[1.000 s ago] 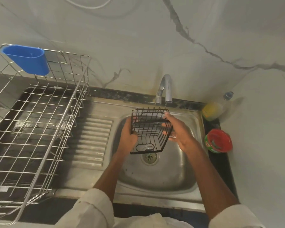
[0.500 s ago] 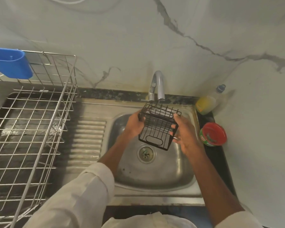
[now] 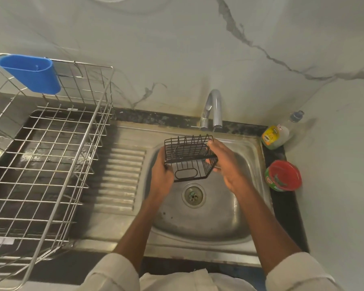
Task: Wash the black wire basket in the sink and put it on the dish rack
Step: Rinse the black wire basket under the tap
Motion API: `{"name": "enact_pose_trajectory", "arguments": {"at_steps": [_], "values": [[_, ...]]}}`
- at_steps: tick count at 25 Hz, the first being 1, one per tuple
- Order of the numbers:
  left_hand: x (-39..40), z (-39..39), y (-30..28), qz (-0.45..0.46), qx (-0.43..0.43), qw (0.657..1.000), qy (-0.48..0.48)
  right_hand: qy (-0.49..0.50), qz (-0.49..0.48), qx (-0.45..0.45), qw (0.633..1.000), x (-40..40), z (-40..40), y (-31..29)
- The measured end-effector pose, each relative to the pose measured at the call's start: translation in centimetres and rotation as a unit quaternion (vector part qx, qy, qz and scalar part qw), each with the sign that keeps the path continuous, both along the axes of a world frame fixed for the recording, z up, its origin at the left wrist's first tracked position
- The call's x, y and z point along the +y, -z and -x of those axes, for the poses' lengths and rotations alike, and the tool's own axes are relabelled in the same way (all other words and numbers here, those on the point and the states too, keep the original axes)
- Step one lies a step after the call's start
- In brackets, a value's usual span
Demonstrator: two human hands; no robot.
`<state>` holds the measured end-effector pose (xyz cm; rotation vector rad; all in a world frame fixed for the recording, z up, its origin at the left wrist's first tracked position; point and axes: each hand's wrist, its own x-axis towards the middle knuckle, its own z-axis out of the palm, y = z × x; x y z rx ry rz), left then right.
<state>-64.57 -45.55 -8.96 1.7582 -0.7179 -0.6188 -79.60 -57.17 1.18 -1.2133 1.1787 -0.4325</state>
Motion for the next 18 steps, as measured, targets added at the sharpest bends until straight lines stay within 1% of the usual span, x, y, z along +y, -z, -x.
{"name": "enact_pose_trajectory", "arguments": {"at_steps": [2,5,9,10,12,13,15,16,18], "values": [[-1.4,0.1,-0.1,-0.007,0.006,1.0,0.018,0.006,0.005,0.014,1.0,-0.3,1.3,0.5],[-4.2,0.5,-1.1,-0.025,0.046,0.995,0.08,0.007,0.009,0.041,0.999,-1.5,4.3,0.7],[-7.8,0.4,-2.1,-0.003,0.092,0.974,0.209,-0.021,-0.036,0.079,0.996,-3.3,7.6,0.3],[-8.7,0.2,-2.0,-0.01,0.091,0.969,0.231,-0.032,-0.051,0.079,0.995,-3.7,8.0,0.3],[-10.0,0.1,-1.9,-0.041,0.061,0.965,0.253,-0.032,-0.072,0.075,0.994,-3.7,8.4,0.4],[-10.6,0.2,-2.0,-0.058,0.041,0.964,0.255,-0.009,-0.071,0.074,0.995,-3.5,8.3,0.5],[-11.2,0.7,-2.4,-0.08,0.014,0.965,0.249,0.086,-0.078,0.069,0.991,-2.9,8.0,1.1],[-11.3,0.9,-2.4,-0.083,0.015,0.966,0.246,0.136,-0.082,0.067,0.985,-2.4,7.8,1.5],[-11.0,1.2,-2.3,-0.081,0.043,0.967,0.237,0.193,-0.093,0.049,0.975,-1.7,7.4,2.1]]}}
